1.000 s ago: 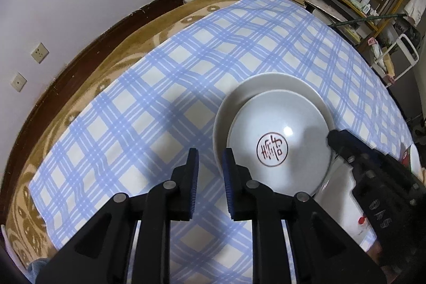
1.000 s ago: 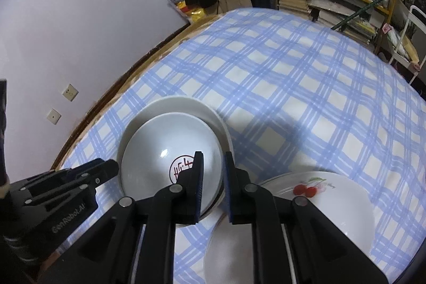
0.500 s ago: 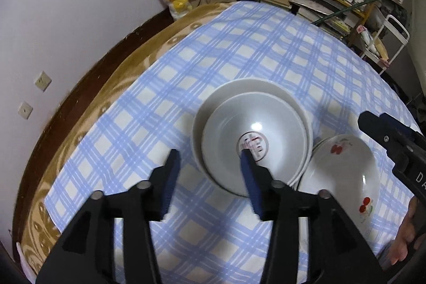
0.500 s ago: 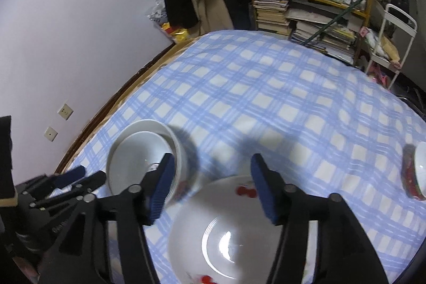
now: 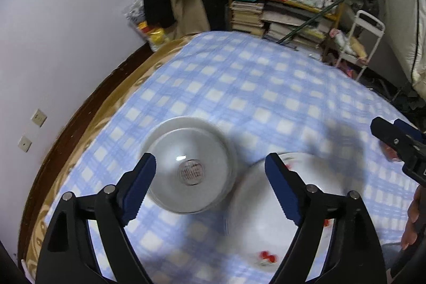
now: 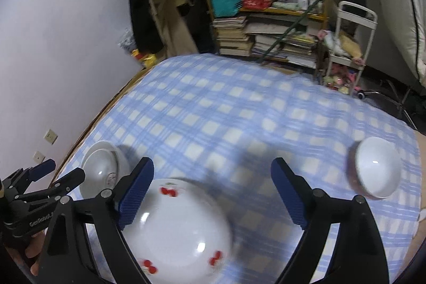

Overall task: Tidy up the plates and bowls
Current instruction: 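Move both tools away from the stack toward the remaining white bowl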

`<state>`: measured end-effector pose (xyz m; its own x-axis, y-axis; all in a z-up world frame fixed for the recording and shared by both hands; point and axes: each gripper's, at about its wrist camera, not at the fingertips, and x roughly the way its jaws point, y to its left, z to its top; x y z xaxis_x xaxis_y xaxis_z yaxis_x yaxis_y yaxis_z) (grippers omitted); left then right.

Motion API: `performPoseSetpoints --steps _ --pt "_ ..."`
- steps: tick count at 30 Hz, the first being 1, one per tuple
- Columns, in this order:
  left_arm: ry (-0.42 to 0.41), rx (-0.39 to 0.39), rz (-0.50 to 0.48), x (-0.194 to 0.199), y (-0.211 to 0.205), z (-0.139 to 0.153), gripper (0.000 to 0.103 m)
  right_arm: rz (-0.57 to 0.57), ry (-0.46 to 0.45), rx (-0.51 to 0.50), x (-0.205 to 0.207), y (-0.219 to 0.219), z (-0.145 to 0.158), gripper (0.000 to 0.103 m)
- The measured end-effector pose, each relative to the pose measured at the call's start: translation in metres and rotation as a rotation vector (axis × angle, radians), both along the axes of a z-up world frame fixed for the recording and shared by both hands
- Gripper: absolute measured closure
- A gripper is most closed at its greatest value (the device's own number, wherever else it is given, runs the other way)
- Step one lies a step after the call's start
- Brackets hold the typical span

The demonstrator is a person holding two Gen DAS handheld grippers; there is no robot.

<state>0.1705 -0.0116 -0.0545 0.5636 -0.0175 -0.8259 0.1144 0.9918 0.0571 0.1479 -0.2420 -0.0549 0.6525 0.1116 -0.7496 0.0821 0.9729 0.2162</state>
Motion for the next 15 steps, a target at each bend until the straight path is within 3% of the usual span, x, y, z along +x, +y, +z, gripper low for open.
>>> performPoseSetpoints --steps 15 --pt "-0.009 -0.03 -0.136 0.004 -0.128 0.004 0.02 -0.168 -0.02 -0.02 -0.028 -0.12 0.01 0.009"
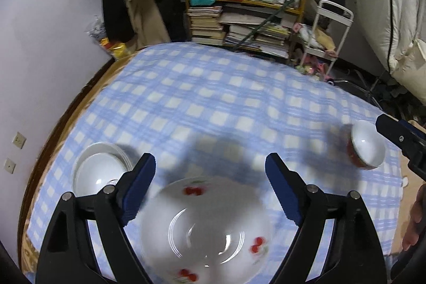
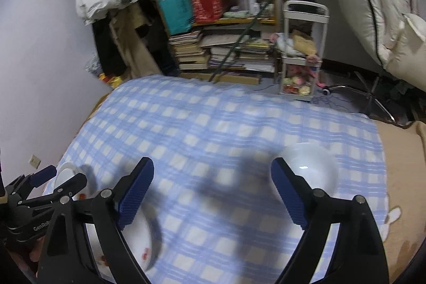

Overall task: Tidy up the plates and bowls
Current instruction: 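Move both tools away from the stack toward the remaining white bowl, then close the left tool on the patterned bowl rim while the right tool grips it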

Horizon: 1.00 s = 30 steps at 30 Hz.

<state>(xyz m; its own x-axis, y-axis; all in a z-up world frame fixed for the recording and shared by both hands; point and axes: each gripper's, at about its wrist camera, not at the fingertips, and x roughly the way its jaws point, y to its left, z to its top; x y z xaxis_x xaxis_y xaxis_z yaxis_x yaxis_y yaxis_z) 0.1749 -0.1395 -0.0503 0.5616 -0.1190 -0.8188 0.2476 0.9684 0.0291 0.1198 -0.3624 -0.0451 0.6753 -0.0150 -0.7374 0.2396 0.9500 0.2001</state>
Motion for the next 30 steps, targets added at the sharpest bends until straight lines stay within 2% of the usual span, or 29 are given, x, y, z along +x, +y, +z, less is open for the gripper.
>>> performPoseSetpoints --steps 14,24,30 --pt "0.002 -0.002 -0.162 0.007 -0.115 -0.008 0.02 -0.128 0.058 0.008 -0.021 -0.091 -0.019 0.009" --pt "0.059 0.033 -0.251 0.012 -0.182 -0.041 0.02 -0.19 0.116 0.049 -0.023 -0.142 -0.054 0.009" --pt "0.12 0.052 -0.276 0.018 -0.208 -0.065 0.02 -0.198 0.156 0.073 -0.018 -0.155 -0.075 0.009"
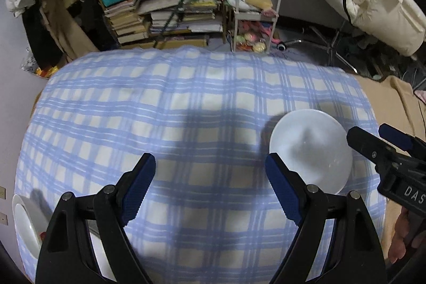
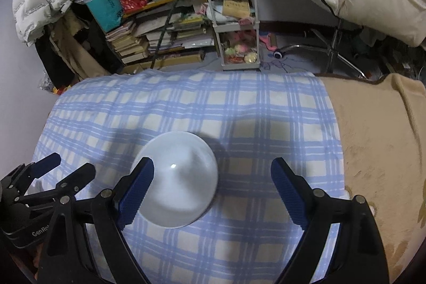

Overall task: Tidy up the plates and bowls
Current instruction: 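Close the left tool on the patterned bowl rim while the right tool grips it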

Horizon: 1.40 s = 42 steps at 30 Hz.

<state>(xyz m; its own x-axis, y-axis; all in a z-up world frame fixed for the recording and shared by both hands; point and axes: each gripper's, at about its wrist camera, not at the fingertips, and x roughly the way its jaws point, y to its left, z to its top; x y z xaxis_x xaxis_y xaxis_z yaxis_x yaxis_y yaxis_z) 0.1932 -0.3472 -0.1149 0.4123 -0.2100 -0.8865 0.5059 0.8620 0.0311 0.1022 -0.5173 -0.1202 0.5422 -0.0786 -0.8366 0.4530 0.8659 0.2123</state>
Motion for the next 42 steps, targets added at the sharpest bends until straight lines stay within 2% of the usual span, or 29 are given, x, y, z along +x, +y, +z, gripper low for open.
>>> performPoseSetpoints --steps 3,8,11,13,16,18,20,22,24,25,28,29,32,35,42 --pt "0.036 0.034 -0.021 0.004 -0.012 -0.014 0.02 0.001 0.017 0.01 0.003 -0.004 -0.01 0.009" --pt "0.047 0.069 -0.063 0.003 -0.026 -0.027 0.02 0.001 0.034 0.055 0.007 -0.01 -0.025 0.012" --pt "0.042 0.094 -0.077 0.001 -0.033 -0.033 0.02 0.008 0.062 0.081 0.011 -0.012 -0.035 0.023" --pt "0.045 0.109 -0.08 0.0 -0.037 -0.037 0.02 0.012 0.079 0.086 0.013 -0.012 -0.04 0.026" --pt "0.058 0.12 -0.098 0.0 -0.043 -0.042 0.02 0.014 0.096 0.116 0.015 -0.014 -0.047 0.041" --pt "0.069 0.116 -0.132 -0.002 -0.047 -0.047 0.035 0.014 0.107 0.14 0.016 -0.015 -0.052 0.056" --pt "0.111 0.097 -0.162 -0.004 -0.051 -0.053 0.056 0.014 0.118 0.157 0.016 -0.015 -0.055 0.066" --pt "0.151 0.079 -0.17 -0.004 -0.053 -0.058 0.059 0.017 0.126 0.196 0.017 -0.016 -0.06 0.073" --pt "0.162 0.062 -0.149 -0.005 -0.051 -0.061 0.059 0.024 0.126 0.269 0.018 -0.016 -0.066 0.087" --pt "0.169 0.052 -0.144 -0.006 -0.05 -0.063 0.06 0.022 0.131 0.274 0.018 -0.015 -0.067 0.087" --pt "0.216 -0.007 -0.154 -0.008 -0.047 -0.066 0.083 0.037 0.14 0.241 0.02 -0.009 -0.066 0.087" --pt "0.23 -0.01 -0.158 -0.009 -0.048 -0.066 0.086 0.041 0.141 0.229 0.02 -0.006 -0.065 0.088" --pt "0.238 -0.019 -0.137 -0.009 -0.043 -0.063 0.086 0.053 0.146 0.183 0.021 0.001 -0.059 0.089" --pt "0.247 -0.022 -0.127 -0.009 -0.033 -0.058 0.086 0.061 0.144 0.177 0.021 0.007 -0.055 0.089" --pt "0.183 0.008 -0.118 -0.006 -0.007 -0.037 0.087 0.106 0.125 0.14 0.028 0.036 -0.038 0.09"
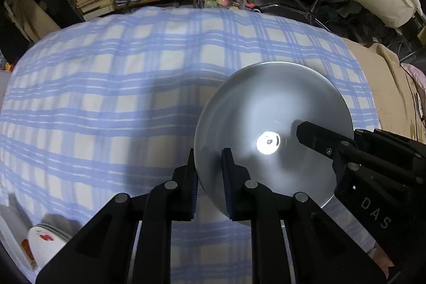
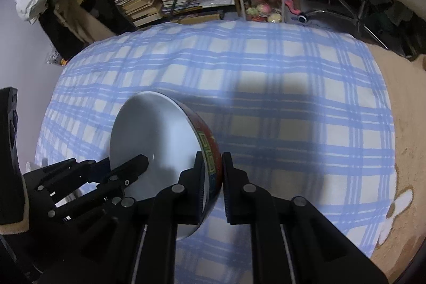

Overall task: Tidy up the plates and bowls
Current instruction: 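Close the left tool on the patterned bowl rim while the right tool grips it, then carry the patterned bowl with both tools over the bowl stack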

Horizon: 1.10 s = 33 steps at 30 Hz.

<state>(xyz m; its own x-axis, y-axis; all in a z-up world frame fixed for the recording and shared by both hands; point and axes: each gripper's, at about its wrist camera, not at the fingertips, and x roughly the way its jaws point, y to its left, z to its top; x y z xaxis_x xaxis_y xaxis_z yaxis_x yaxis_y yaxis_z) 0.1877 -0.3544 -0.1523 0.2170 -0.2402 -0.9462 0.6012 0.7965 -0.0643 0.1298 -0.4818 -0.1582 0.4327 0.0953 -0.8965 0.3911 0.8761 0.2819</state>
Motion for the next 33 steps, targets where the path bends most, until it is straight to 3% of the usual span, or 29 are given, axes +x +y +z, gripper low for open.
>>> performPoseSetpoints --steps 13,33 --pt "-0.07 -0.018 0.059 0.01 0.076 0.044 0.087 0.068 -0.067 -0.061 0.022 0.069 0.036 0.093" --pt "-0.156 0.003 0.305 0.018 0.25 0.082 0.092 0.276 -0.16 -0.031 0.055 0.224 0.066 0.093"
